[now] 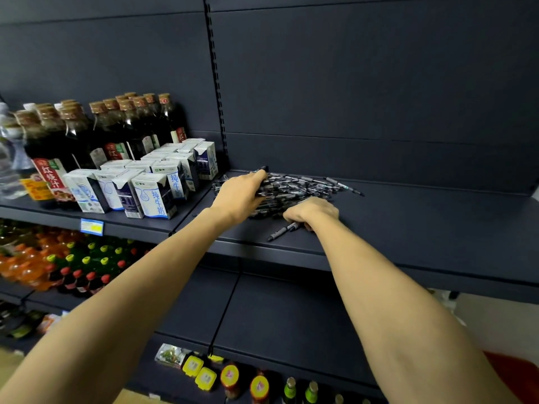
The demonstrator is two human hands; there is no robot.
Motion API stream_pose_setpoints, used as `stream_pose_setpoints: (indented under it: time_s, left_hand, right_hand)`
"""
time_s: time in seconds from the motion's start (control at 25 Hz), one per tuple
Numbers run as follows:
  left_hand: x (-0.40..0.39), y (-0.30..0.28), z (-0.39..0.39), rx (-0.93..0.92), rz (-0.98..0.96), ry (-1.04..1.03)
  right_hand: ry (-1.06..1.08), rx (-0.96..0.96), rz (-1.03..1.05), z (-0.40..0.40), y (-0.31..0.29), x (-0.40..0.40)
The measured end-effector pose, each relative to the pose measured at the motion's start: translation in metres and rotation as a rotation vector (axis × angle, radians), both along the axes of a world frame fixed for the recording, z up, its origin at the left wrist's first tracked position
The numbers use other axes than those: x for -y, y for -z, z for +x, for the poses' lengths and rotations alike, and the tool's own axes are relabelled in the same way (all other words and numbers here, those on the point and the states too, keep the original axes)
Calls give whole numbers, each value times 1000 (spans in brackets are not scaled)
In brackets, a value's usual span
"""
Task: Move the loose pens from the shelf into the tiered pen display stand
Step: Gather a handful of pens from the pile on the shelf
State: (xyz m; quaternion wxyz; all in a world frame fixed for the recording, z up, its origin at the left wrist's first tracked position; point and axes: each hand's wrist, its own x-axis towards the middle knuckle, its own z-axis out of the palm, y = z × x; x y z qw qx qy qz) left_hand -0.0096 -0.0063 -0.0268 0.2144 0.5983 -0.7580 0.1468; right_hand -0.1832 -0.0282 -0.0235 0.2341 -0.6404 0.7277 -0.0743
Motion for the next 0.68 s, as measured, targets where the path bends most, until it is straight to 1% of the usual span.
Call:
stream_pose_setpoints:
  time_s: [0.24,0.4,0.48,0.56,0.68]
  left_hand:
    - [-1,0,-1,-11,-6,-3]
    - [-3,-3,-5,-17,-16,4]
    - [-3,-3,-6,-26,-12,3]
    - [-4,-3,-8,-48,-11,3]
    - [-5,-4,-11,-106,-17,0]
  right_hand:
    - [-45,-143,2,-3,2,-5]
    - [-128,-272,-50,-13,1,-7]
    - [-167,-300,-57,-13,-1,-10]
    - [-196,-288,-25,-13,0,-10]
    - [-203,-193,11,-20,-2,-10]
